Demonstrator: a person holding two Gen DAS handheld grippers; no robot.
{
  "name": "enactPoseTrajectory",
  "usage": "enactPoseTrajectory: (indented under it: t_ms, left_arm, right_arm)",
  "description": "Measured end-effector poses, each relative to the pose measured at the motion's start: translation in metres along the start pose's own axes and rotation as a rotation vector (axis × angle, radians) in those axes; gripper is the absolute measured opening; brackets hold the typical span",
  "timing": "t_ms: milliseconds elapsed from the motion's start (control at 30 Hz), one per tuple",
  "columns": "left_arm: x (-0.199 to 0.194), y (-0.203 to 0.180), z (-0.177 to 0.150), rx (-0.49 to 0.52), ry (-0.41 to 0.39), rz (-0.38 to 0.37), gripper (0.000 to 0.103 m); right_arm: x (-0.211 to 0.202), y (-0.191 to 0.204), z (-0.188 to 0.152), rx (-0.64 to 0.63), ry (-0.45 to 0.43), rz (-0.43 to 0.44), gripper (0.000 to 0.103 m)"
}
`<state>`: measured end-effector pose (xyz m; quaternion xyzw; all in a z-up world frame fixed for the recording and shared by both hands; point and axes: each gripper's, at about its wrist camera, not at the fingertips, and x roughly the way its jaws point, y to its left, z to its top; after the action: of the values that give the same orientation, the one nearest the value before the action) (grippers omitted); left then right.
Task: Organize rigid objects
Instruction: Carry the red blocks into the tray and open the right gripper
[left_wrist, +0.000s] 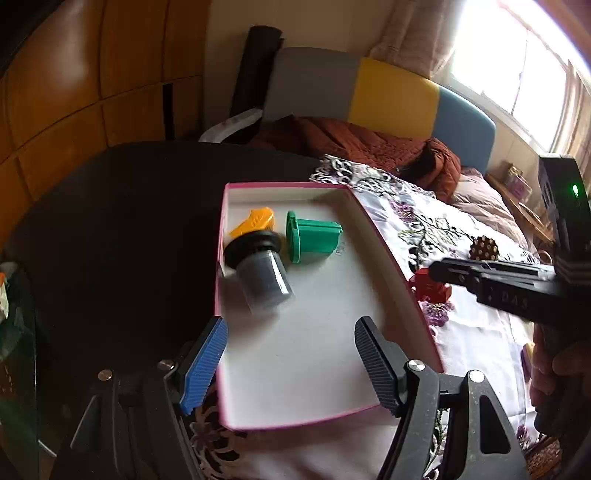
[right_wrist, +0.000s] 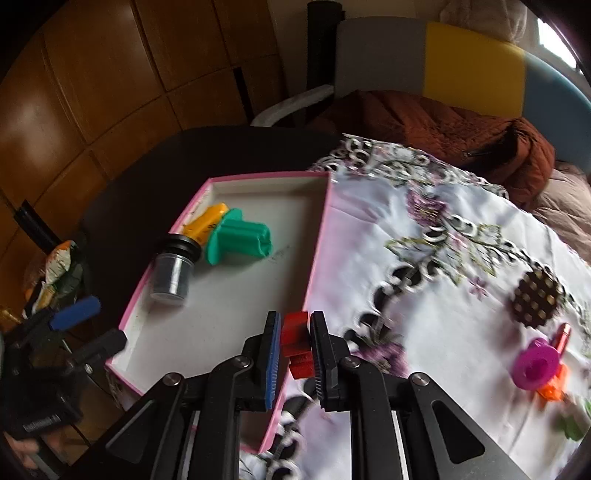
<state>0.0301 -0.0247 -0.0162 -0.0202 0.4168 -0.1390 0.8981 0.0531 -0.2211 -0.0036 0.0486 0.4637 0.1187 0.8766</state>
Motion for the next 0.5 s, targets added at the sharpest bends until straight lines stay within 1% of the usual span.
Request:
enactPoseTrajectory:
  t_ms: [100, 167, 300, 400, 500]
  left_arm:
    - [0.000, 0.009, 0.000, -0.025, 0.000, 0.010, 0.073]
    - [-0.001, 0.015, -0.001, -0.036, -0.003, 0.009, 0.073]
    - [0.000, 0.026, 0.000, -0.061, -0.010, 0.022, 0.073]
    - [0.002, 0.033, -0.001, -0.081, -0.010, 0.029, 0.073]
    - [0.002, 0.038, -0.001, -0.096, -0.012, 0.035, 0.073]
  right_arm:
    - [0.007, 0.015, 0.009, -0.023, 0.000, 0.018, 0.016]
    - [0.006, 0.022, 0.014, -0.035, -0.023, 0.001, 0.015]
    - [0.001, 0.017, 0.020, -0.001, -0.054, 0.003, 0.015]
    - [0.003, 0.006, 0.024, 0.061, -0.038, 0.089, 0.015]
    - [0.011, 0.016, 0.026, 0.044, -0.016, 0.109, 0.015]
